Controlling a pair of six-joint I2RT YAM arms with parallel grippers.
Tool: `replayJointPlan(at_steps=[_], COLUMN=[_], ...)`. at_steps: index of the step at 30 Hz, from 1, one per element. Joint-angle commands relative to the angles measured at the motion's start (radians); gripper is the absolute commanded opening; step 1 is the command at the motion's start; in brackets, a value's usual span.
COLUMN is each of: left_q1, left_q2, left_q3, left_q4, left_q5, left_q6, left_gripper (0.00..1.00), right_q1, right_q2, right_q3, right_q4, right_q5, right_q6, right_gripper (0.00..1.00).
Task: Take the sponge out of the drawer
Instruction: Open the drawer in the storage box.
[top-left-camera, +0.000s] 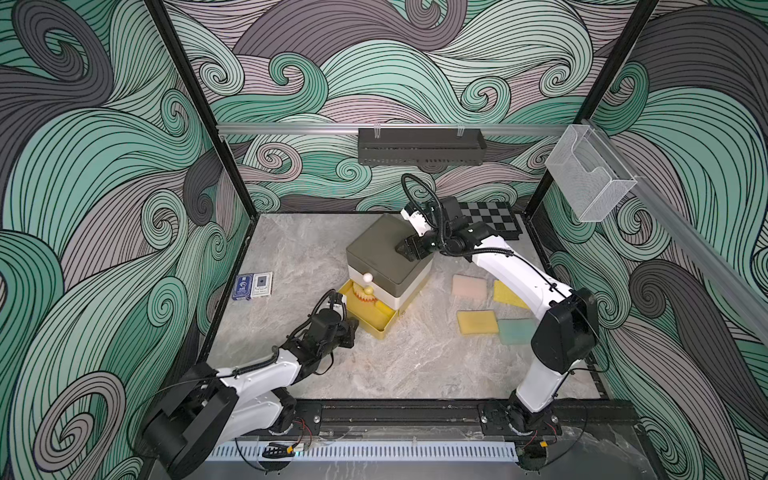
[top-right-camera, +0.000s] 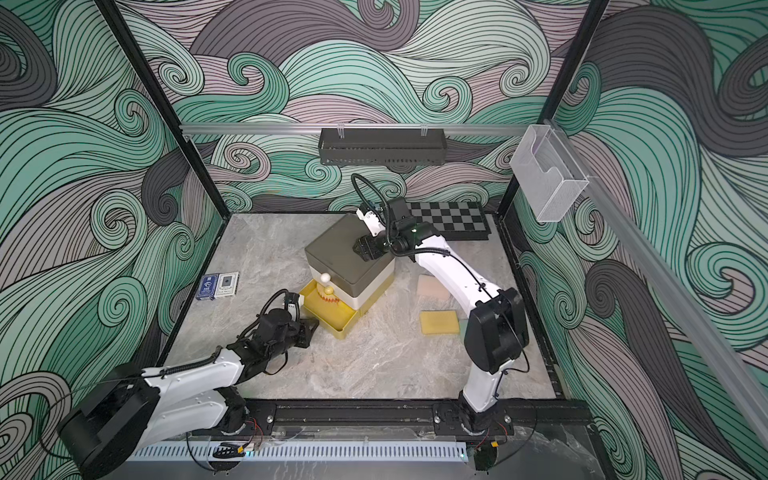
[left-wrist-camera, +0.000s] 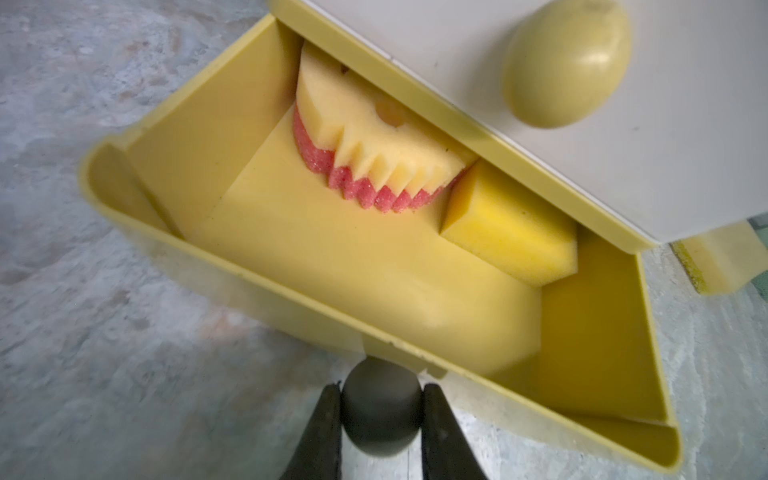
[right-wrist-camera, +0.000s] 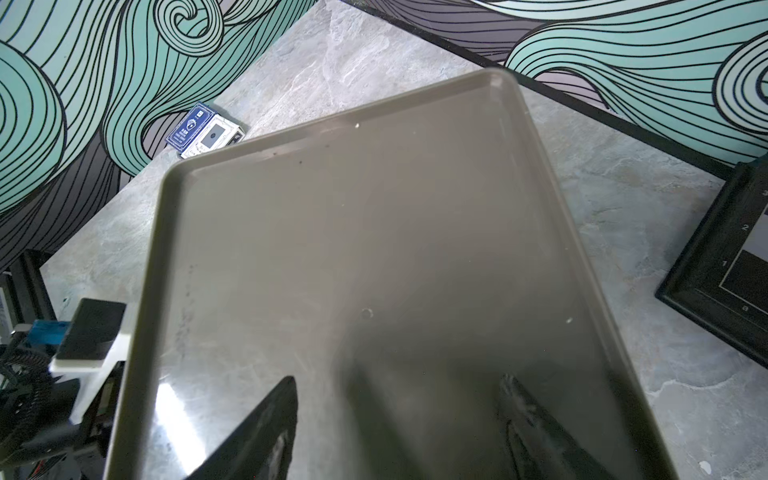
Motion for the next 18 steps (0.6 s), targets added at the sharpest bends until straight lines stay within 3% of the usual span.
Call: replayJointPlan(at_steps=[1,11,18], left_q1=[-0.018,-0.069,-0.105], left_q2=[-0.092,-0.223,-0.244], left_q3=[-0.010,-0.045,-0.066], left_q4=[-0.130,-0.248,-0.255], left_q5=[-0.034,-0.017,-0.053], left_q6=[-0.056,-0.111,-0.133], left_gripper=[0.12,0.12,0.11], right_q1=[-0.023,-0.059,-0.053], right_q2=[0.091,0.112,-0.021], right_q3=[-0.019,0.051,0.049], right_q4=[-0.130,-0.136,-0.135], right_q5=[0.020,0.027,-0.011], right_q6=[-0.009,-0.035,-0.056], right_gripper=[0.74,0.74,0.77])
